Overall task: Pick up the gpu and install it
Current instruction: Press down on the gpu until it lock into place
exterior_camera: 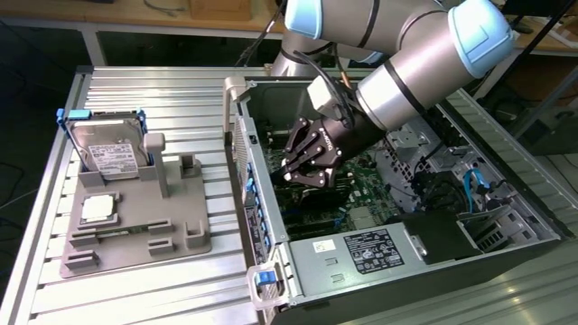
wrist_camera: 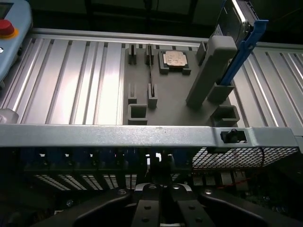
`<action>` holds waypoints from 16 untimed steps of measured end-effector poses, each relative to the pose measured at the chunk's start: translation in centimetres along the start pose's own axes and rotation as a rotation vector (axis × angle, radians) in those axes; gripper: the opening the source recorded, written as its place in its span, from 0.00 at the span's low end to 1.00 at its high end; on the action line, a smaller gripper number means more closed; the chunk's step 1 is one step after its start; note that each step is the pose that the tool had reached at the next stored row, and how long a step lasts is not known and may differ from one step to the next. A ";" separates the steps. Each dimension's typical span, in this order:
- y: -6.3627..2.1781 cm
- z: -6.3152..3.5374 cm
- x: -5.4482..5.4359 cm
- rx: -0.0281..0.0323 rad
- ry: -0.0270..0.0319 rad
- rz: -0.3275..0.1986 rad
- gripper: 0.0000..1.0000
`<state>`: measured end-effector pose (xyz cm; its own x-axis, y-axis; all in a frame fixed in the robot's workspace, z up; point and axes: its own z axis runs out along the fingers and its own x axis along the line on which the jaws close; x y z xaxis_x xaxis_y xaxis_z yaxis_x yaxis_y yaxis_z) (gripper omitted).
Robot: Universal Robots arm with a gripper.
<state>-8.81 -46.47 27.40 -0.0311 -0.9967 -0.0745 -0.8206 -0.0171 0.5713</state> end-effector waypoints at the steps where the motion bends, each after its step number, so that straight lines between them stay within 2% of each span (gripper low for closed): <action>1: -0.16 -0.16 0.0 -0.0050 -0.0004 0.000 0.11; 3: -0.46 -0.36 0.0 -0.0148 -0.0021 0.000 0.11; 4: -0.49 -0.39 0.0 -0.0168 -0.0020 0.000 0.11; 5: -0.53 -0.39 -0.1 -0.0172 -0.0005 0.001 0.11; 7: -0.57 -0.39 -0.6 -0.0179 0.0094 0.008 0.11; 8: -0.58 -0.36 -1.0 -0.0177 0.0122 0.010 0.11; 10: -0.60 -0.29 -1.6 -0.0177 0.0127 0.011 0.11; 12: -0.18 0.54 -2.0 -0.0171 0.0108 0.009 0.11; 14: 0.18 0.91 -2.0 -0.0169 0.0101 0.009 0.11; 15: 0.19 0.84 -1.3 -0.0175 -0.0009 0.001 0.11; 16: 0.20 0.84 -1.2 -0.0175 -0.0016 0.000 0.11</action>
<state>-9.42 -45.16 26.92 -0.0323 -0.9966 -0.0756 -0.8104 -0.0181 0.5856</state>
